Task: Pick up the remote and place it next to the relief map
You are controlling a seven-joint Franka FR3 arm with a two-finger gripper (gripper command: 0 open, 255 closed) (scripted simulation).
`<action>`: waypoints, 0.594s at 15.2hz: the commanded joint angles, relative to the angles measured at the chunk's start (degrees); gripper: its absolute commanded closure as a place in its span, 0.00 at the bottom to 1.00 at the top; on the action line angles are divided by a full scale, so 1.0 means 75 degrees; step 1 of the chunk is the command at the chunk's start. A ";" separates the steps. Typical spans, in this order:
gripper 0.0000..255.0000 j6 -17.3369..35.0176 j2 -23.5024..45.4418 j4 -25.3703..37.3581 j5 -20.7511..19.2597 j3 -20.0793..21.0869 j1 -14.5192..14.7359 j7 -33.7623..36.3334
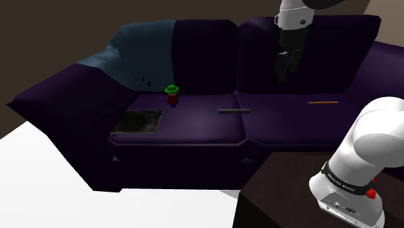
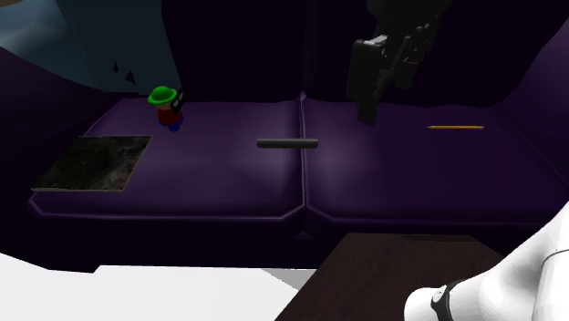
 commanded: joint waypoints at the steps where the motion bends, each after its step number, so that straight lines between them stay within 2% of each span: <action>1: 0.00 0.0000 0.0000 0.0000 0.0000 0.0000 0.0000 0.0000; 9: 0.00 0.2132 0.1404 -0.0474 -0.0517 -0.1176 0.0101 -0.1878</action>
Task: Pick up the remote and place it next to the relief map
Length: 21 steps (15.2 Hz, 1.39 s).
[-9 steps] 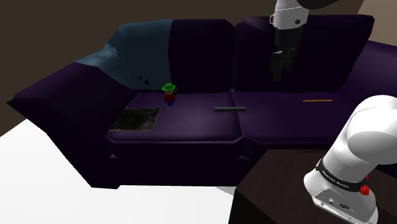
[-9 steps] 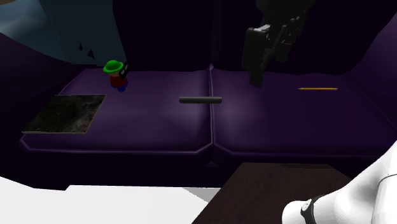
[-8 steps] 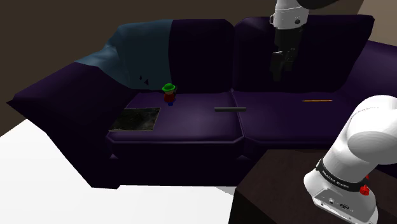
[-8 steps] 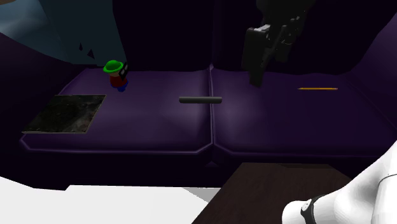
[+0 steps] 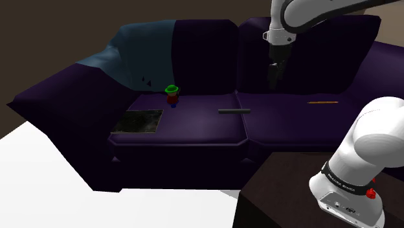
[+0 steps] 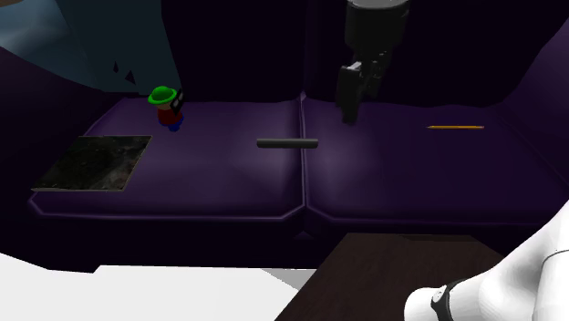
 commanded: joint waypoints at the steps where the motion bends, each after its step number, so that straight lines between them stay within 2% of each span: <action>1: 0.00 0.0568 0.0397 -0.0103 -0.0049 -0.0239 0.0067 -0.0437; 6: 0.00 0.1842 0.1754 0.0096 -0.0003 -0.0888 0.0240 -0.1670; 10: 0.00 0.2739 0.2989 0.0479 0.0326 -0.1315 0.0424 -0.2761; 16: 0.00 0.3734 0.4973 0.1395 0.1351 -0.1621 0.0584 -0.4609; 21: 0.00 0.4162 0.6610 0.2453 0.2351 -0.1396 0.0385 -0.6111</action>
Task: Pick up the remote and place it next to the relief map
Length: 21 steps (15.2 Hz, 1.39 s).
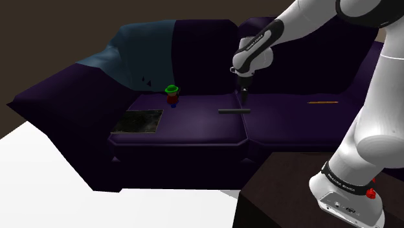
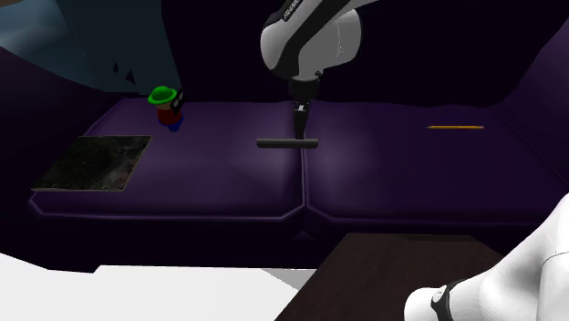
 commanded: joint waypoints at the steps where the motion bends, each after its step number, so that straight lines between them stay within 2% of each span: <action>1: 0.00 0.0126 0.0721 0.0530 0.0406 0.0147 -0.0134 -0.0618; 2: 0.00 0.0162 0.1031 0.0779 0.0560 0.0242 -0.0212 -0.0868; 10: 0.00 0.0804 0.1586 0.0666 0.0849 0.0421 -0.0318 -0.1062; 18: 0.00 0.0803 0.1585 0.0666 0.0848 0.0422 -0.0319 -0.1061; 19: 1.00 0.0803 0.1585 0.0666 0.0848 0.0422 -0.0319 -0.1061; 21: 1.00 0.0803 0.1585 0.0666 0.0848 0.0422 -0.0319 -0.1061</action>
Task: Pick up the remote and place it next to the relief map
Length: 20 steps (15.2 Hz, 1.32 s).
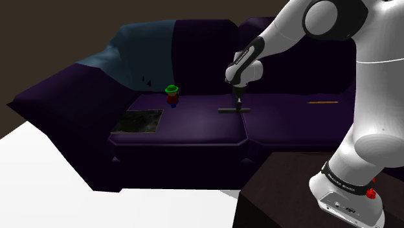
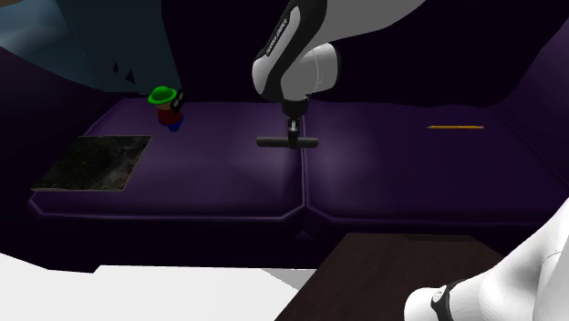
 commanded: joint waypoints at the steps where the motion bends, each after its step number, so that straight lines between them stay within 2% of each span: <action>1: 1.00 -0.0012 0.0010 -0.0016 0.0002 0.0010 0.0006 -0.0001; 7: 1.00 -0.0014 0.0013 -0.0012 0.0003 0.0009 0.0007 0.0000; 20: 1.00 -0.1087 -0.0994 0.0113 -0.0515 -0.0241 0.0184 0.0375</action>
